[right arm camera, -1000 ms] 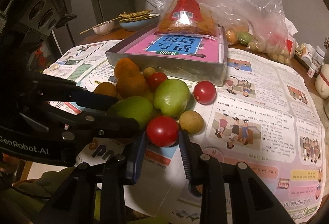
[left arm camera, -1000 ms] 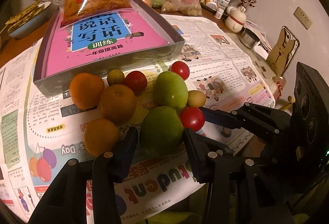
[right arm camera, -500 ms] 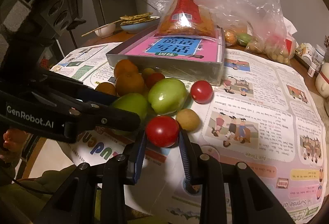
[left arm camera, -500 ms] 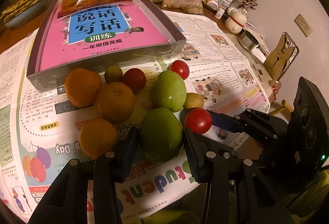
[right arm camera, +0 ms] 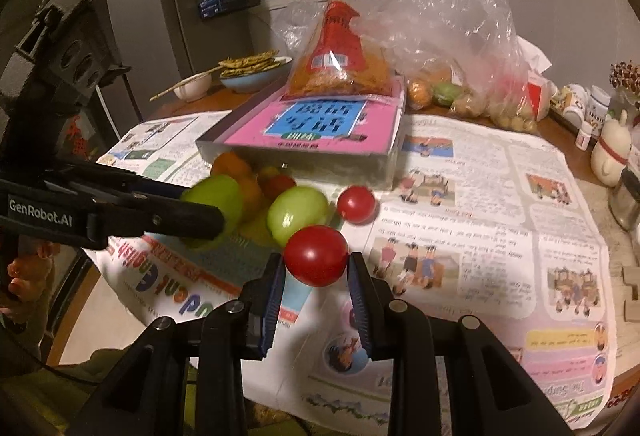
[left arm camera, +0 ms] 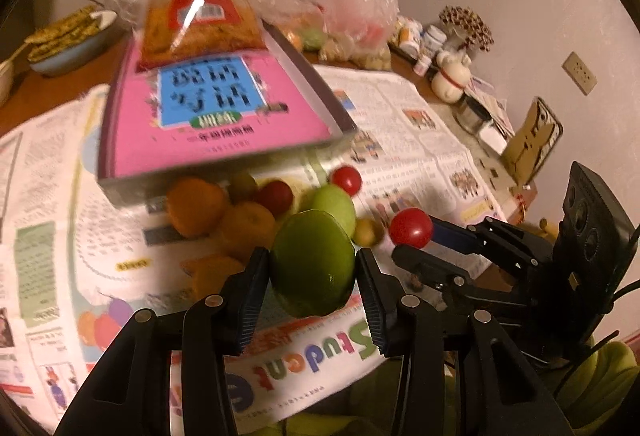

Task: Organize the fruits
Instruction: 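Carry the apple with the left tool onto the pink book while the right tool places the tomato there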

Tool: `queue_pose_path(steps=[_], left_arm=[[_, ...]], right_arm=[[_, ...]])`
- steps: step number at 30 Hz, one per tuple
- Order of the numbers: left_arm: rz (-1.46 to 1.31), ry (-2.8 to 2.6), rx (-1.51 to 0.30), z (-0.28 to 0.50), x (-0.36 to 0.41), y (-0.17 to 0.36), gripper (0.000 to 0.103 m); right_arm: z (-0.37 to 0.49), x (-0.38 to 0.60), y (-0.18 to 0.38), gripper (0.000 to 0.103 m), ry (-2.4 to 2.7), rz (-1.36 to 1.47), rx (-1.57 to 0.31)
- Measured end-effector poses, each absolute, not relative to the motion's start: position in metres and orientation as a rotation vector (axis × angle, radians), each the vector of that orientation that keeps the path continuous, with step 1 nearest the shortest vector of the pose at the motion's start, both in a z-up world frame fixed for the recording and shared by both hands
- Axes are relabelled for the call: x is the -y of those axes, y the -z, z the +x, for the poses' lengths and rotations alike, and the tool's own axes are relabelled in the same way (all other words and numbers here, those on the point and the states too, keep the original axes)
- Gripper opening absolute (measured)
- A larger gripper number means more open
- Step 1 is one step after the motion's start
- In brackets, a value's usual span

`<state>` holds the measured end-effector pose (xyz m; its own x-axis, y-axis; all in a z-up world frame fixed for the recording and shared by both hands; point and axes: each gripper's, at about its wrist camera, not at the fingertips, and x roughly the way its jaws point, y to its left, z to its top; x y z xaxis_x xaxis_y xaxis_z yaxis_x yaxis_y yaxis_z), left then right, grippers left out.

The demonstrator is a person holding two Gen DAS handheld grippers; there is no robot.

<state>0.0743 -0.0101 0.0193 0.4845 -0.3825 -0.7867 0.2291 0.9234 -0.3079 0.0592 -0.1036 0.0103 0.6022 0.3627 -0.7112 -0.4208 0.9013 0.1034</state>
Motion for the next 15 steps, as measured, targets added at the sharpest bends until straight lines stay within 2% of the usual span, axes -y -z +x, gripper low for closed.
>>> queue_pose_path(steps=[15], left_arm=[[-0.226,0.224,-0.921,0.109,-0.036,-0.033,0.046]], right_arm=[[0.110,0.087,-0.034,0.033,-0.453,-0.081,-0.747]])
